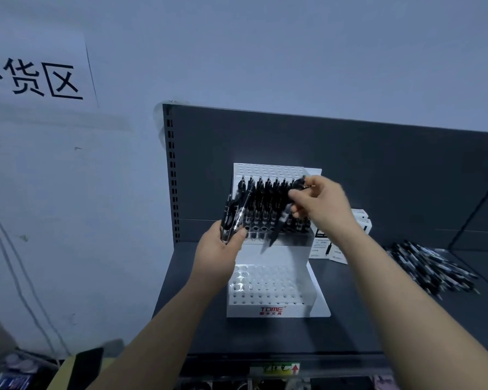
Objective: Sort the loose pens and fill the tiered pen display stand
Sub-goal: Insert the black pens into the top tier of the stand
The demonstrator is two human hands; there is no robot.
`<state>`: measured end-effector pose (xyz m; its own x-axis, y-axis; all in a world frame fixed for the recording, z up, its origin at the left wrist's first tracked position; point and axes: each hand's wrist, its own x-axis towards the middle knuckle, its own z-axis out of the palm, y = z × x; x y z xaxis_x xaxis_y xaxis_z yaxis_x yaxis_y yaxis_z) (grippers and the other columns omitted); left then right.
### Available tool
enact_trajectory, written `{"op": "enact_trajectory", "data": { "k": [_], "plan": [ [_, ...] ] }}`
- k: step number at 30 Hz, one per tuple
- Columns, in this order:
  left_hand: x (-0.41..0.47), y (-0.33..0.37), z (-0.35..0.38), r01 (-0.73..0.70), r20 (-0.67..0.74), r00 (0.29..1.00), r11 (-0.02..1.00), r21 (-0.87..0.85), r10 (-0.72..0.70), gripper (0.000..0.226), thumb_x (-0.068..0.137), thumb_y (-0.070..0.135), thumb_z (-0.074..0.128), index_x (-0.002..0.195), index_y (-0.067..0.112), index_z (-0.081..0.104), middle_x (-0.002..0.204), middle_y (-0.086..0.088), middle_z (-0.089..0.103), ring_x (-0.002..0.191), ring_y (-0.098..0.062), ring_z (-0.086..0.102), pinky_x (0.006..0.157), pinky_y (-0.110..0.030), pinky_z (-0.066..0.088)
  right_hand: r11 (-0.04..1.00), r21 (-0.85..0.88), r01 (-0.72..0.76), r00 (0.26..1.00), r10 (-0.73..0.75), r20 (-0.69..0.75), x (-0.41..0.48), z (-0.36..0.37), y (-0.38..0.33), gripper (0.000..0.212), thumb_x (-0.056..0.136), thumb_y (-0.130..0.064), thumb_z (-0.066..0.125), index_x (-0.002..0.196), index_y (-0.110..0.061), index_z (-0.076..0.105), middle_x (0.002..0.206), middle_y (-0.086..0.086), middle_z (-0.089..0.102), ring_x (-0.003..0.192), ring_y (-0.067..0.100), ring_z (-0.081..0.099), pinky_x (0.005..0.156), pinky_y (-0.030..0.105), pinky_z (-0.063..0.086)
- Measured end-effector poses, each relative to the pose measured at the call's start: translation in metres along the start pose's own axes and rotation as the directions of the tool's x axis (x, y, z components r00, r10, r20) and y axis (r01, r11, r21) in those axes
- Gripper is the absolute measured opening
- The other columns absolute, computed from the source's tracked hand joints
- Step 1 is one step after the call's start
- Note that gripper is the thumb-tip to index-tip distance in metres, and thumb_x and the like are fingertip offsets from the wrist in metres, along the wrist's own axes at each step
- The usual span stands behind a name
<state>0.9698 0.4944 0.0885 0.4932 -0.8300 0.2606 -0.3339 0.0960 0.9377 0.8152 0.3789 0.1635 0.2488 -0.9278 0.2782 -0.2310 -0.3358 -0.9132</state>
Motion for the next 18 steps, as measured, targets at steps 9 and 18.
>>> {"op": "enact_trajectory", "data": {
  "k": [9, 18],
  "plan": [
    [0.0, -0.005, 0.017, -0.005, -0.031, 1.0, 1.0, 0.025, 0.005, 0.043, 0.098, 0.037, 0.045, 0.098, -0.005, 0.05, 0.075, -0.007, 0.043, 0.065, -0.015, 0.038, 0.054, -0.019, 0.033, 0.92, -0.362, 0.15, 0.967, -0.213, -0.139, 0.008, -0.021, 0.006, 0.014, 0.09, -0.01, 0.057, 0.084, 0.002, 0.063, 0.071, 0.009, 0.07, 0.067, 0.018, 0.069, 0.075, 0.045, 0.056],
    [0.006, -0.008, 0.018, 0.045, -0.04, 0.998, 0.999, 0.02, -0.044, 0.034, 0.101, 0.026, 0.042, 0.098, -0.007, 0.049, 0.069, -0.003, 0.043, 0.058, -0.014, 0.035, 0.045, -0.014, 0.032, 0.722, -0.682, 0.112, 0.993, -0.065, 0.095, 0.022, 0.001, 0.008, 0.02, 0.088, -0.014, 0.061, 0.072, -0.004, 0.053, 0.078, 0.014, 0.07, 0.075, 0.033, 0.068, 0.072, 0.042, 0.057]
  ]
}}
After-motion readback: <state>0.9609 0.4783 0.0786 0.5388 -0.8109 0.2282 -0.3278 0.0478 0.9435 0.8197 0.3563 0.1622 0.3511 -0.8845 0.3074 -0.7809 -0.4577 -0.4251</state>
